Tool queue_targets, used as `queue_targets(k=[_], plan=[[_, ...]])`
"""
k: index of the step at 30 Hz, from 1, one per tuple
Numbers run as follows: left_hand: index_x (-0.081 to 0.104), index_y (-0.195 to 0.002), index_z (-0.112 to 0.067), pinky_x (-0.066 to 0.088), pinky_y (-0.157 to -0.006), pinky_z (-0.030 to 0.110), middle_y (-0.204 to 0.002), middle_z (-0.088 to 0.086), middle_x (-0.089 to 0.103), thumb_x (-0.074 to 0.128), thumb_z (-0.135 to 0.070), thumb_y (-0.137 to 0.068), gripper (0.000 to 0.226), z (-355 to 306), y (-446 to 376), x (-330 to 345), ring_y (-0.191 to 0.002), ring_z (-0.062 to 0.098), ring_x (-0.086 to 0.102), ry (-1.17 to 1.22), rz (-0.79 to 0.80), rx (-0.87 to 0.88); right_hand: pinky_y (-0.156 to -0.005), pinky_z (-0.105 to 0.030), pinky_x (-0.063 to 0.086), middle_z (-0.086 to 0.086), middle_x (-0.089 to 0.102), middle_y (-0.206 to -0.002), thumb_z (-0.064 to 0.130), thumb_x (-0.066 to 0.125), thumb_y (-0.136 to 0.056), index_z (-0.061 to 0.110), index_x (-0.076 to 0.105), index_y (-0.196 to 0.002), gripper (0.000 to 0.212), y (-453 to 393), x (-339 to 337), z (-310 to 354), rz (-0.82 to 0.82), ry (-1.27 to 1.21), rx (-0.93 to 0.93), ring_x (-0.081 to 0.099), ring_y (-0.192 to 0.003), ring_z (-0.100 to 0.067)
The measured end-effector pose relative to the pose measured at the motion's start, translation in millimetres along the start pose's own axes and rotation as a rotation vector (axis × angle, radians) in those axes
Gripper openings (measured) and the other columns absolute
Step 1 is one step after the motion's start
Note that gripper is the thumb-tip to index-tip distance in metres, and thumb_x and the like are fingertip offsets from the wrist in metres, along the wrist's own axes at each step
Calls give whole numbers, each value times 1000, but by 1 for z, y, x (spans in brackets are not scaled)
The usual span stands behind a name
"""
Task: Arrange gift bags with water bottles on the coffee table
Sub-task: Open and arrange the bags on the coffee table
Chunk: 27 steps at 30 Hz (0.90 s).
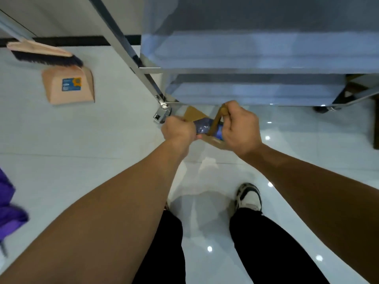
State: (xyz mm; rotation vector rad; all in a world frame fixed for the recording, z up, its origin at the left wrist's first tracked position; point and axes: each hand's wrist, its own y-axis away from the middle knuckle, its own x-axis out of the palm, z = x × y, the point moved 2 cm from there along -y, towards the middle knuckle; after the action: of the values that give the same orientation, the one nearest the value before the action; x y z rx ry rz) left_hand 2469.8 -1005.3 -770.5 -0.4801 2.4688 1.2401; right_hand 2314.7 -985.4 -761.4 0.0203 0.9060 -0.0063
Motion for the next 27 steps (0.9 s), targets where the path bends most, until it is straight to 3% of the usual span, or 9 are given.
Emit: queue_targets(k=[2, 5, 8, 11, 13, 16, 19, 22, 27], plan=[[64, -115, 1, 49, -43, 14, -107, 15, 67, 73, 1, -86, 31, -6, 22, -20, -52, 9, 59, -150, 30, -8, -73, -43, 53, -16, 70, -88, 9, 51, -97, 5, 65, -111, 20, 12, -37, 10, 50, -8, 61, 64, -79, -38], [55, -129, 5, 60, -55, 27, -118, 20, 66, 60, 2, -93, 36, -20, 67, -45, -68, 18, 68, -212, 146, -57, -69, -43, 55, -13, 71, -81, 17, 54, -96, 7, 70, -104, 20, 44, -89, 37, 78, -70, 49, 64, -72, -35], [61, -104, 0, 56, -41, 31, -105, 22, 69, 70, -4, -90, 17, -30, 125, -62, -54, 29, 71, -429, 200, -92, -56, -33, 48, -2, 62, -61, 26, 58, -89, 12, 67, -75, 21, 79, -133, 71, 24, -160, 129, 56, -56, -26], [62, -96, 0, 63, -56, 40, -96, 21, 71, 76, -10, -86, 20, -46, 188, -71, -64, 32, 73, -653, 311, -11, -52, -26, 35, 9, 46, -53, 35, 64, -93, 26, 45, -59, 40, 109, -180, 100, 8, -199, 335, 47, -52, -11], [61, -91, -1, 64, -66, 43, -91, 19, 69, 73, -12, -87, 17, -63, 228, -75, -67, 33, 73, -803, 365, 124, -51, -23, 30, 9, 44, -52, 33, 68, -91, 27, 42, -58, 43, 127, -218, 116, -25, -187, 396, 45, -52, -7], [63, -87, -1, 63, -70, 44, -84, 19, 72, 70, -13, -83, 14, -101, 295, -69, -73, 35, 74, -1040, 488, 368, -52, -25, 29, 10, 46, -55, 25, 67, -85, 20, 54, -67, 23, 150, -291, 134, -156, -148, 498, 46, -57, -15], [63, -84, 0, 64, -65, 47, -78, 19, 70, 65, -24, -88, 25, -141, 375, -56, -71, 38, 73, -1136, 609, 531, -54, -31, 30, 6, 46, -58, 21, 63, -85, 17, 50, -67, 23, 179, -369, 144, -319, -143, 588, 45, -60, -17], [59, -74, -6, 61, -55, 38, -73, 16, 66, 62, -31, -91, 31, -175, 466, -27, -61, 33, 69, -1247, 661, 795, -52, -35, 35, 1, 44, -55, 14, 60, -82, 20, 40, -59, 32, 218, -455, 143, -550, -169, 635, 45, -57, -17], [59, -79, -13, 61, -75, 39, -98, 16, 69, 52, -38, -96, 32, -193, 617, 61, -84, 32, 69, -1350, 635, 1251, -56, -41, 47, -11, 53, -62, 7, 62, -77, 8, 54, -64, 15, 306, -600, 108, -786, -143, 753, 53, -62, -24]])
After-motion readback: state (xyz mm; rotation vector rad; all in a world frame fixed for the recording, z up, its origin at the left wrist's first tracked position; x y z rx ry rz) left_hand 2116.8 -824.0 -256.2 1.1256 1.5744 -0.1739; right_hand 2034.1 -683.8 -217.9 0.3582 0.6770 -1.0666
